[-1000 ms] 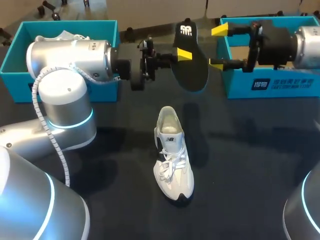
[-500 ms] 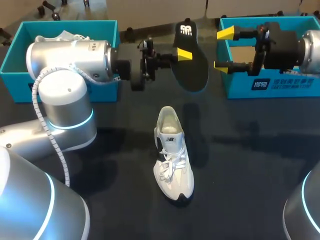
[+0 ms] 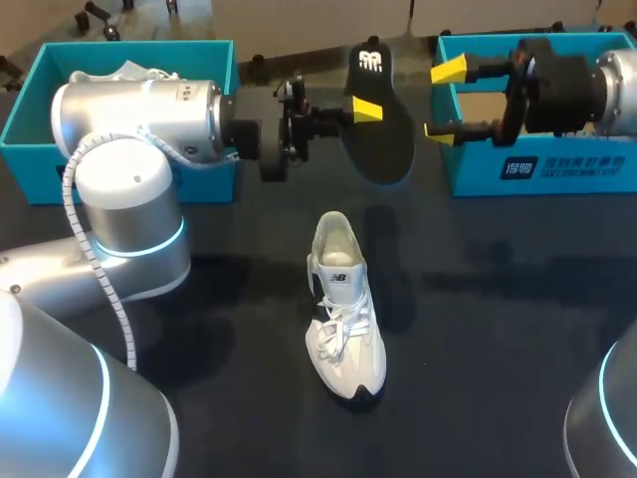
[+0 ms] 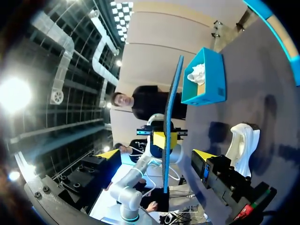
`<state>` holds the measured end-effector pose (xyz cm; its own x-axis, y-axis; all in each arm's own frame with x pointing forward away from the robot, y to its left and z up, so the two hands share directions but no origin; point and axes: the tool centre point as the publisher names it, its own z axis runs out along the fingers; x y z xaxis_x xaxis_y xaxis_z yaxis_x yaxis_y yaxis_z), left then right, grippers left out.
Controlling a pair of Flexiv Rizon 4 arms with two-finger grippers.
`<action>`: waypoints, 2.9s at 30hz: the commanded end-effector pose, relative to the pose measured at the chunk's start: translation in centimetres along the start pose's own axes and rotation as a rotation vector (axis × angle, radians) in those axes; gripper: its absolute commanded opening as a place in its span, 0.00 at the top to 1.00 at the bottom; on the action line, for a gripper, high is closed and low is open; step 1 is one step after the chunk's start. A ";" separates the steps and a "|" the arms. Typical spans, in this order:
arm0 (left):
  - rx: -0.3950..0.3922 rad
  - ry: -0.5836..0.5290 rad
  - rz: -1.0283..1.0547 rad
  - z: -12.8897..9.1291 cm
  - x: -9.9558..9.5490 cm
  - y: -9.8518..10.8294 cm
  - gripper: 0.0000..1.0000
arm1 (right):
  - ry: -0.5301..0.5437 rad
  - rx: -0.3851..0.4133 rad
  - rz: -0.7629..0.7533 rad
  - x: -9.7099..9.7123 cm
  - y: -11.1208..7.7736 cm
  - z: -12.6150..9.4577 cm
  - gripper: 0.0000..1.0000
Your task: Take the shoe out of the shoebox, open the shoe tongue, remove and reinsert the insole, then place the shoe into the shoebox
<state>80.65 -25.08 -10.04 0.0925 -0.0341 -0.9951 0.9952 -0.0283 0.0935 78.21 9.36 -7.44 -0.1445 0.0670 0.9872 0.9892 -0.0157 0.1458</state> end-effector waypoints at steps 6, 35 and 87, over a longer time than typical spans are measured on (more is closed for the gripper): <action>0.004 0.002 0.001 0.0 -0.1 0.1 1.00 | -0.003 0.008 0.001 0.0 0.3 0.1 0.00; 0.007 0.012 -0.011 -1.1 -0.1 0.0 1.00 | -0.022 0.049 0.034 -1.2 -1.1 -0.9 0.00; 0.074 0.092 -1.355 -5.1 -1.3 -2.2 1.00 | -0.055 0.003 0.077 -1.8 -4.1 -4.6 0.00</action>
<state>78.06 -19.88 -9.27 -0.6612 0.1230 -0.7401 0.7461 0.0038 -0.6659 74.31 4.67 -9.53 -0.0687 0.1163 0.9908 0.9973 -0.0186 0.0714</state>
